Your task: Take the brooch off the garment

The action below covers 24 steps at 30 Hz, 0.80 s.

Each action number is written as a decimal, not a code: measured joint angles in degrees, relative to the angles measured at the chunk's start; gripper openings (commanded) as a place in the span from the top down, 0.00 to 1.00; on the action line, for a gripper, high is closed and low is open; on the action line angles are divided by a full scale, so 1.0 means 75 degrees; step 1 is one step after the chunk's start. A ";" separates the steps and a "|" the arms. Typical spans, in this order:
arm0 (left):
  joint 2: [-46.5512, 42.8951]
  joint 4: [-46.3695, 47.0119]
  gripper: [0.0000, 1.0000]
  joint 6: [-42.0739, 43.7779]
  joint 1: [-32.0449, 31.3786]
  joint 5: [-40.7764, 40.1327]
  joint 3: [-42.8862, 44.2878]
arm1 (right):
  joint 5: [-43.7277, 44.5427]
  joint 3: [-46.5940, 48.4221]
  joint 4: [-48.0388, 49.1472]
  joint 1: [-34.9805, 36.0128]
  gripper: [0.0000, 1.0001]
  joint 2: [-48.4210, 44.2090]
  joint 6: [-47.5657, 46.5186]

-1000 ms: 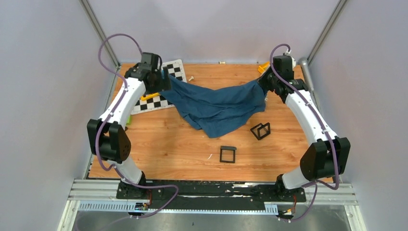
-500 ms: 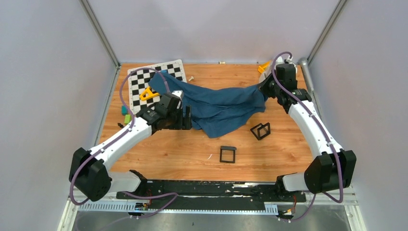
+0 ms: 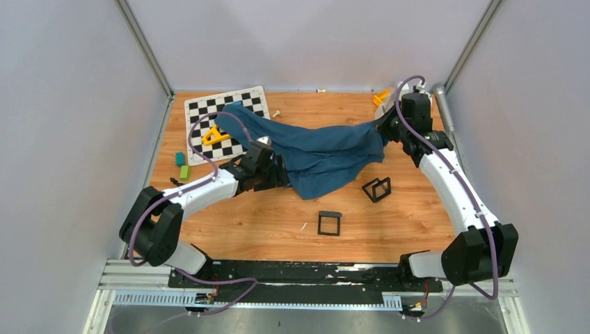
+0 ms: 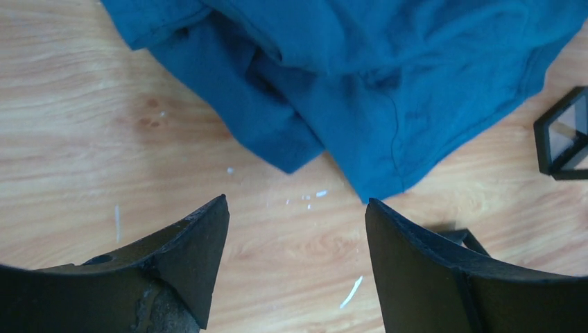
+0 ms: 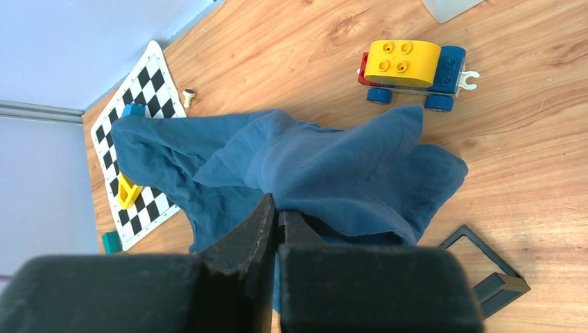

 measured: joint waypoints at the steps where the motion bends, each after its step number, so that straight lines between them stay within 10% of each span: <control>1: 0.0178 0.0149 0.22 -0.0082 -0.0003 -0.0015 0.0000 | 0.0000 0.0000 0.0006 0.0000 1.00 -0.0026 0.0009; 12: 0.1649 0.1346 0.37 -0.1017 -0.0003 -0.0122 0.0076 | -0.0026 -0.0003 0.0006 0.0003 1.00 -0.0117 0.0064; 16: 0.1996 0.1871 0.65 -0.1236 -0.0003 -0.0204 0.0195 | -0.0029 -0.0079 0.0020 0.0000 1.00 -0.0160 0.0087; 18: 0.2194 0.2046 0.97 -0.1279 -0.0003 -0.0309 0.0271 | -0.0029 -0.0140 0.0009 0.0000 1.00 -0.0192 0.0090; 24: 0.2270 0.1478 1.00 -0.0991 -0.0006 -0.1081 0.0632 | -0.0012 -0.0219 0.0035 0.0000 1.00 -0.0289 0.0052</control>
